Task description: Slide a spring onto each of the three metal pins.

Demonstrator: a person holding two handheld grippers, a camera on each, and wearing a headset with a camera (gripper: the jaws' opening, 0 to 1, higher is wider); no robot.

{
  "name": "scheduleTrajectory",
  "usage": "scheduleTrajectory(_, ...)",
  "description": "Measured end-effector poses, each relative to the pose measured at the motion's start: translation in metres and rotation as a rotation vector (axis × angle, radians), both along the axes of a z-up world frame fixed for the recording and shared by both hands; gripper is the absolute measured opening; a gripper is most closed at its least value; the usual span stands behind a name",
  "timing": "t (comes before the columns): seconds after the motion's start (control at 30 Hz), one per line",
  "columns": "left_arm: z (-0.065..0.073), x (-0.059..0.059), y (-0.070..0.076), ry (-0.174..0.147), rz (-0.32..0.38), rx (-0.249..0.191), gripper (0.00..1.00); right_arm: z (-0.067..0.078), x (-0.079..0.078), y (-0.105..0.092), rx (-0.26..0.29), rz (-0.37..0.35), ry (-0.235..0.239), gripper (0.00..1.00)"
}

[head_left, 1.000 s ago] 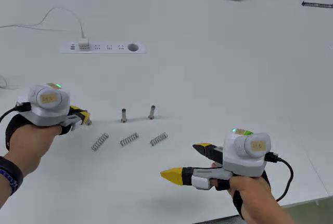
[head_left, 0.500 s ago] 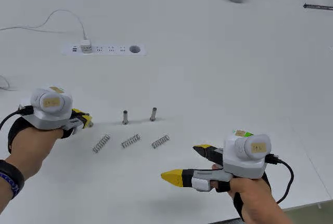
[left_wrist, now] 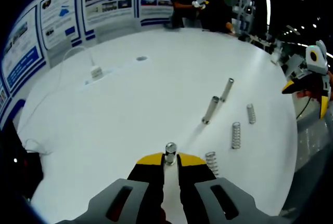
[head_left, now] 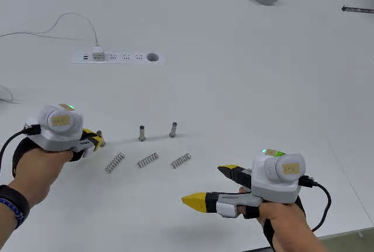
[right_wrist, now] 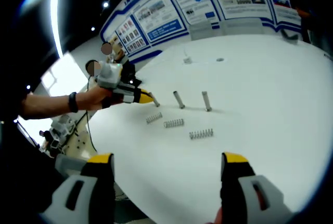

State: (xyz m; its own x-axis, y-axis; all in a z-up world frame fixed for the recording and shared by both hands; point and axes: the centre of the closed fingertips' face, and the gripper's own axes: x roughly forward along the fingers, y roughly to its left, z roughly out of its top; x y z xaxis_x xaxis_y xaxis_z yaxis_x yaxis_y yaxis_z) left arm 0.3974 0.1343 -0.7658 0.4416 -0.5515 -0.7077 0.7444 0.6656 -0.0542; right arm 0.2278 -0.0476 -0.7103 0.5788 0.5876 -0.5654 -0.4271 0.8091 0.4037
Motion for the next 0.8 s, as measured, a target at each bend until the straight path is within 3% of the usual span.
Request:
scheduleTrajectory(0.23,-0.002,-0.005,0.003,0.025,0.015,-0.004,0.24,-0.001,-0.001,-0.001,-0.002,0.0,0.0,0.86)
scheduleTrajectory(0.8,-0.002,-0.03,0.029,0.061,0.082,-0.04,0.4,-0.003,-0.006,0.002,0.0,0.007,-0.001,0.86)
